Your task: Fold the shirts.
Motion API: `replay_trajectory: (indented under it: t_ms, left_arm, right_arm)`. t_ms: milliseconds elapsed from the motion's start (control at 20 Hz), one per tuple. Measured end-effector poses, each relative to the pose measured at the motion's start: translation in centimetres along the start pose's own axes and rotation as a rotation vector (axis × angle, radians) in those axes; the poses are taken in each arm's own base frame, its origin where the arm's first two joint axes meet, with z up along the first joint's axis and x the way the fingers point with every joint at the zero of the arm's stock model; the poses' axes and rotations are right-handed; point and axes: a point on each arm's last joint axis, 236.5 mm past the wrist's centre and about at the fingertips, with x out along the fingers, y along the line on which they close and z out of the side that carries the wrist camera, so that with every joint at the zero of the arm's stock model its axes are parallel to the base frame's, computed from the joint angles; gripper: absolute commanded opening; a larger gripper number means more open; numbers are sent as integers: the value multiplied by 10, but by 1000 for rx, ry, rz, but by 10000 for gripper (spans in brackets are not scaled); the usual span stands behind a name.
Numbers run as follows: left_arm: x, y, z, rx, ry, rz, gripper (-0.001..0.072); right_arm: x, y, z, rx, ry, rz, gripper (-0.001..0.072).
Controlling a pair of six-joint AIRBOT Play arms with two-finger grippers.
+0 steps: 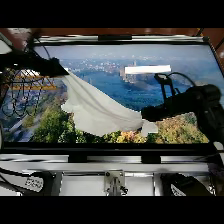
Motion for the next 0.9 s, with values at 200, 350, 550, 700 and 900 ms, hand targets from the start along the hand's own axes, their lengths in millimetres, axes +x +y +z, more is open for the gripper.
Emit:
replay_trajectory:
  t_ms: [200,350,550,700,900]
  left_arm:
    - [51,3,-26,-58,133,-25,703]
    - [28,12,-30,-94,139,7,695]
    - [-14,11,-67,-146,164,38,653]
    - [-4,17,-131,-248,192,51,720]
    - [38,25,-211,-468,164,9,720]
  right_arm:
    - [38,-9,14,59,-34,-4,64]
    - [49,-12,14,76,-28,-6,64]
    - [53,-14,10,78,-11,-14,64]
    - [54,-16,9,76,-7,-21,64]
    - [54,-16,13,74,-20,-22,64]
